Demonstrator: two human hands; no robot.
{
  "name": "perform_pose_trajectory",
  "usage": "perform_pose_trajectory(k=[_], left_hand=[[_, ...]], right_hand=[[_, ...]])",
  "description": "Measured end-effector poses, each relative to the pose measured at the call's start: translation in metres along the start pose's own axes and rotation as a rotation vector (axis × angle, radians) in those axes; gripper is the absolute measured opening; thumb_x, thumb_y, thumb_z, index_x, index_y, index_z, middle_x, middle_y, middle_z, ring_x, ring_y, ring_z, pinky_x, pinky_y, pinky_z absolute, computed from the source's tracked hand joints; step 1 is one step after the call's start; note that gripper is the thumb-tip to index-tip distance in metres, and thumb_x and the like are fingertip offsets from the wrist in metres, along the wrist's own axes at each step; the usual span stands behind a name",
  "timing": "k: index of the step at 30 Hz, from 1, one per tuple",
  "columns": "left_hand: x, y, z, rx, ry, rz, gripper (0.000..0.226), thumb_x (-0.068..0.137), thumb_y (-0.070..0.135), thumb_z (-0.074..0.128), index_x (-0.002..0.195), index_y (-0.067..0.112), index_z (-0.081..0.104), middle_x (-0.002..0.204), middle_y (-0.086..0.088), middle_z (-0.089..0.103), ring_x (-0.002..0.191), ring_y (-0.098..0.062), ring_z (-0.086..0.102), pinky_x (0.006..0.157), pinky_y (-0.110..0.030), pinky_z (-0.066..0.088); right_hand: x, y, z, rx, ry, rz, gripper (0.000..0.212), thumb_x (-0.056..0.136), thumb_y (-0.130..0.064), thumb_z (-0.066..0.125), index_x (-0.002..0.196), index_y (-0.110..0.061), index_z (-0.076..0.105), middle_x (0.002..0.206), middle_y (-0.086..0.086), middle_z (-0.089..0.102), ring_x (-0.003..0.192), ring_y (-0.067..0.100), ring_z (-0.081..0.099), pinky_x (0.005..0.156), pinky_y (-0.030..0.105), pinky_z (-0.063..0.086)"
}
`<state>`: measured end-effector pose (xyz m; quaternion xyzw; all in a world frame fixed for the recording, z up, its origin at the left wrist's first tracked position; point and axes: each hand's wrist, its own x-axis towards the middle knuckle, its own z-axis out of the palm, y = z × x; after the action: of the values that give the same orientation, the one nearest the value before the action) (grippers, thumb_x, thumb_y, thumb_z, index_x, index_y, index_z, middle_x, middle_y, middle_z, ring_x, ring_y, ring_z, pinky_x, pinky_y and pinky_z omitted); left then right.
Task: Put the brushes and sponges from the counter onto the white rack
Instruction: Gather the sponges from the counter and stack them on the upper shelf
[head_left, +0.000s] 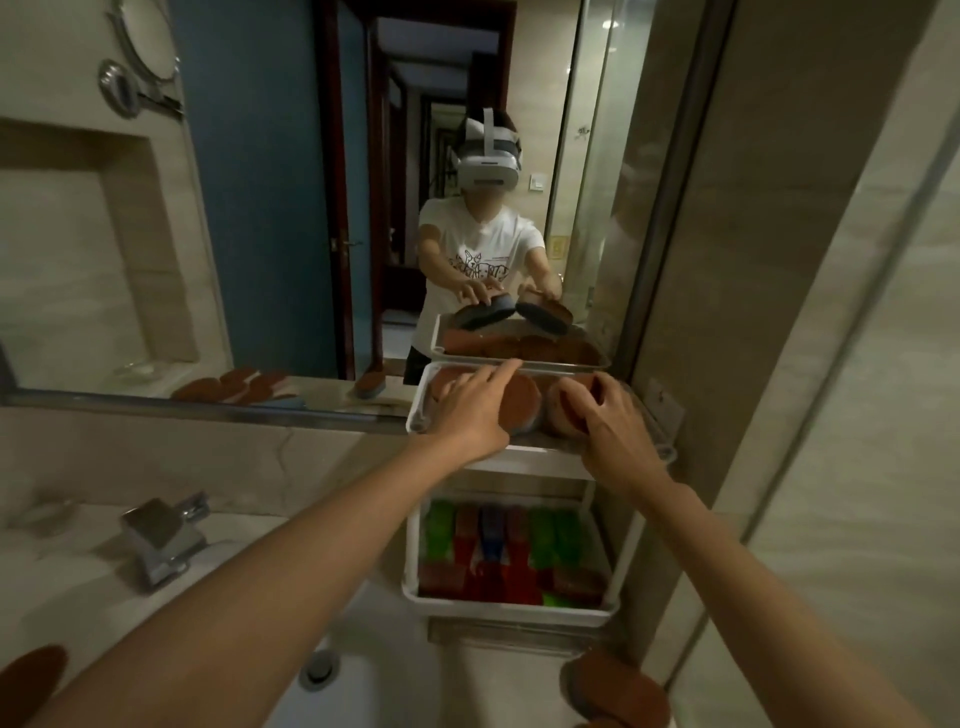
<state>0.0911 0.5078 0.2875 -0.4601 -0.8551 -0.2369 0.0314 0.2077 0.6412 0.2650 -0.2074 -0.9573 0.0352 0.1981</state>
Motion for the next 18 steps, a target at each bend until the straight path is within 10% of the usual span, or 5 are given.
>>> perform_pose_trajectory(k=[10,18], left_hand=[[0.001,-0.001,0.015,-0.091,-0.158,-0.114,0.052,0.083,0.000,0.043,0.132,0.017,0.050,0.138,-0.009,0.046,0.129,-0.028,0.042,0.102,-0.037,0.041],[-0.010,-0.001,0.018,-0.065,-0.165,-0.062,0.060,0.083,0.002,0.048,0.141,0.017,0.042,0.150,-0.007,0.038,0.138,-0.026,0.034,0.113,-0.035,0.028]], right_hand=[[-0.005,-0.001,0.009,0.087,-0.154,0.085,0.058,0.083,-0.018,0.053,0.139,-0.023,0.038,0.141,0.005,0.043,0.127,0.027,0.043,0.101,0.036,0.039],[-0.011,-0.014,0.010,0.185,-0.147,0.116,0.055,0.083,-0.008,0.051,0.137,-0.013,0.044,0.142,0.004,0.044,0.128,0.023,0.044,0.104,0.033,0.037]])
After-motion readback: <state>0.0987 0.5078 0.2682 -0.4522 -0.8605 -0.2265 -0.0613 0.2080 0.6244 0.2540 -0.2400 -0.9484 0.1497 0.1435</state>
